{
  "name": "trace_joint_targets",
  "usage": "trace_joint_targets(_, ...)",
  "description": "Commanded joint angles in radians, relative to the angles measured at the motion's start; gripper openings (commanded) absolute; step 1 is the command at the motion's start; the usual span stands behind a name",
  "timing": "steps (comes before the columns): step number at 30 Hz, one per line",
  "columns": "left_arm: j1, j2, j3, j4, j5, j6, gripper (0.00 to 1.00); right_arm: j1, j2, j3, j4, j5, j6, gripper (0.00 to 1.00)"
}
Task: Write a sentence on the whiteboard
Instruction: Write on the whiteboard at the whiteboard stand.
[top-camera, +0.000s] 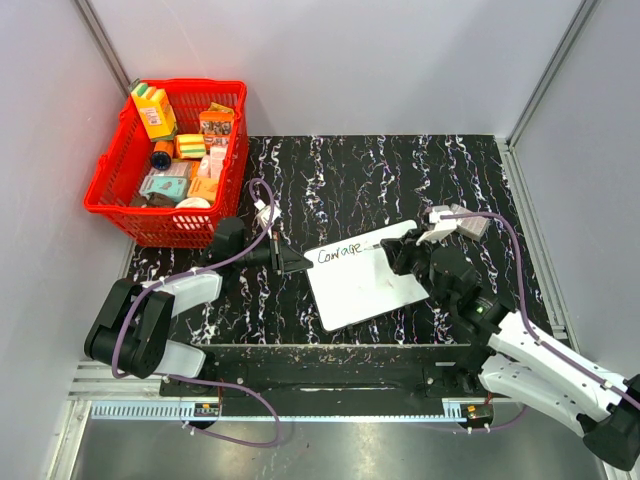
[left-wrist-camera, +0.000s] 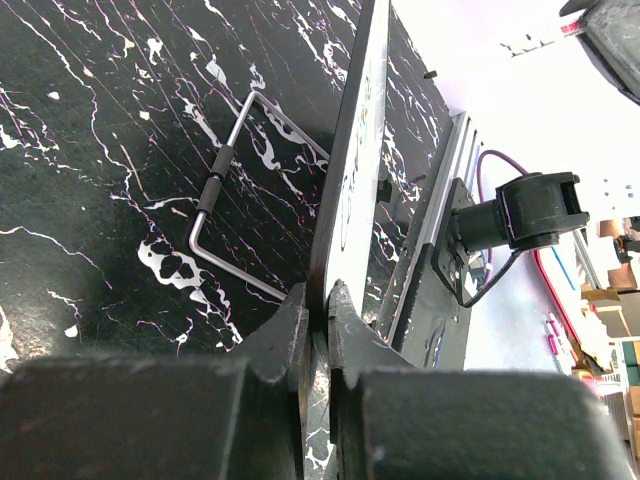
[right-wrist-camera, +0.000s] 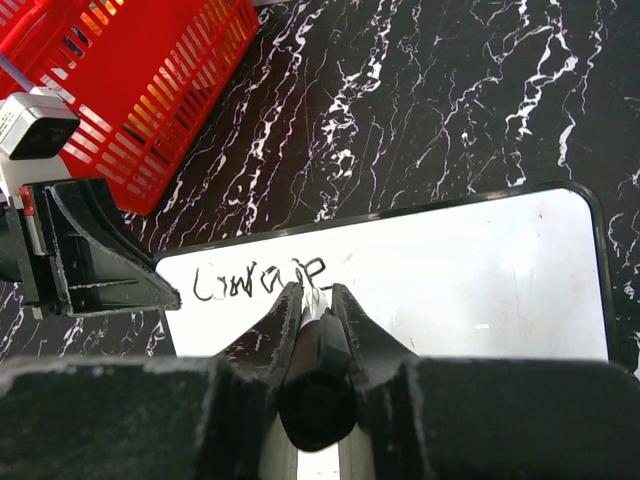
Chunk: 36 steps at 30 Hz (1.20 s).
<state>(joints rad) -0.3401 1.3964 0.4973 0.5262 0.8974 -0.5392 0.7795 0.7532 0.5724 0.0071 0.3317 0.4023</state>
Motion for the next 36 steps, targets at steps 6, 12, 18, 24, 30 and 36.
trace_joint_targets(6, -0.004, 0.019, -0.002, -0.029, -0.087, 0.156, 0.00, -0.017, 0.060, 0.129, 0.021, 0.036, -0.083, 0.00)
trace_joint_targets(12, -0.004, 0.016, -0.003, -0.031, -0.087, 0.157, 0.00, -0.086, 0.094, 0.153, 0.024, -0.026, -0.082, 0.00)
trace_joint_targets(18, -0.004, 0.010, -0.011, -0.031, -0.089, 0.156, 0.00, -0.224, 0.081, 0.153, 0.002, -0.160, -0.060, 0.00)
trace_joint_targets(24, -0.005, 0.019, -0.003, -0.031, -0.084, 0.157, 0.00, -0.266, 0.041, 0.136, -0.044, -0.204, -0.063, 0.00)
trace_joint_targets(30, -0.004, 0.018, -0.002, -0.035, -0.091, 0.159, 0.00, -0.266, 0.017, 0.104, -0.047, -0.240, -0.053, 0.00)
trace_joint_targets(36, -0.005, 0.018, -0.003, -0.035, -0.092, 0.159, 0.00, -0.266, 0.005, 0.093, -0.047, -0.241, -0.053, 0.00)
